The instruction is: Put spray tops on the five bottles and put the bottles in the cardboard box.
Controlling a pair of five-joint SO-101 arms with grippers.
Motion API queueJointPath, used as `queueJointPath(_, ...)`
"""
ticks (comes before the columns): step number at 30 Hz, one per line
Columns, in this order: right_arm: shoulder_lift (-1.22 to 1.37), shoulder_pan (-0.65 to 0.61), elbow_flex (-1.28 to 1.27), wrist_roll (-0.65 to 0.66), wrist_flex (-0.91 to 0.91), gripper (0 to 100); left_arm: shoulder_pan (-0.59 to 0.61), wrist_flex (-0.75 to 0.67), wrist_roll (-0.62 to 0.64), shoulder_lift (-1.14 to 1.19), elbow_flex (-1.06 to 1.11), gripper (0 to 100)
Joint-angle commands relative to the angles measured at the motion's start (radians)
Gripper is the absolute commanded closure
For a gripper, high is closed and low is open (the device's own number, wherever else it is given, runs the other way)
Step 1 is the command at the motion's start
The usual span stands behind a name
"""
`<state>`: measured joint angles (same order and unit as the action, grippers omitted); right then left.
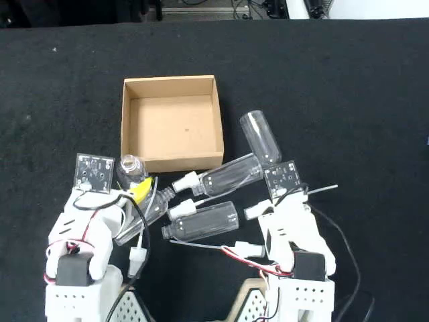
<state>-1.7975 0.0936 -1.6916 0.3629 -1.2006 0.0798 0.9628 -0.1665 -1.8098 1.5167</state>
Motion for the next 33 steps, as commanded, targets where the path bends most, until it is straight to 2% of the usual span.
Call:
queueJointPath(1,-0.088,0.029,0.008,0.009,-0.006,93.4,-0.013,-0.098,0.040,-0.012,0.031,69)
queueJointPath(7,-0.084,0.029,0.008,0.009,-0.006,93.4,-0.005,-0.236,0.040,-0.012,0.143,69)
queueJointPath(11,-0.084,0.029,0.008,0.009,-0.006,93.4,-0.007,-0.276,0.046,-0.012,0.174,69)
queueJointPath(21,-0.084,0.029,0.008,0.009,-0.006,93.4,-0.016,-0.269,0.046,-0.012,0.182,69)
queueJointPath(26,-0.082,0.029,0.008,0.009,-0.006,93.4,-0.039,-0.252,0.043,-0.011,0.182,76)
queueJointPath(33,-0.090,0.029,0.008,0.009,-0.029,93.4,-0.088,-0.184,0.046,-0.012,0.183,70)
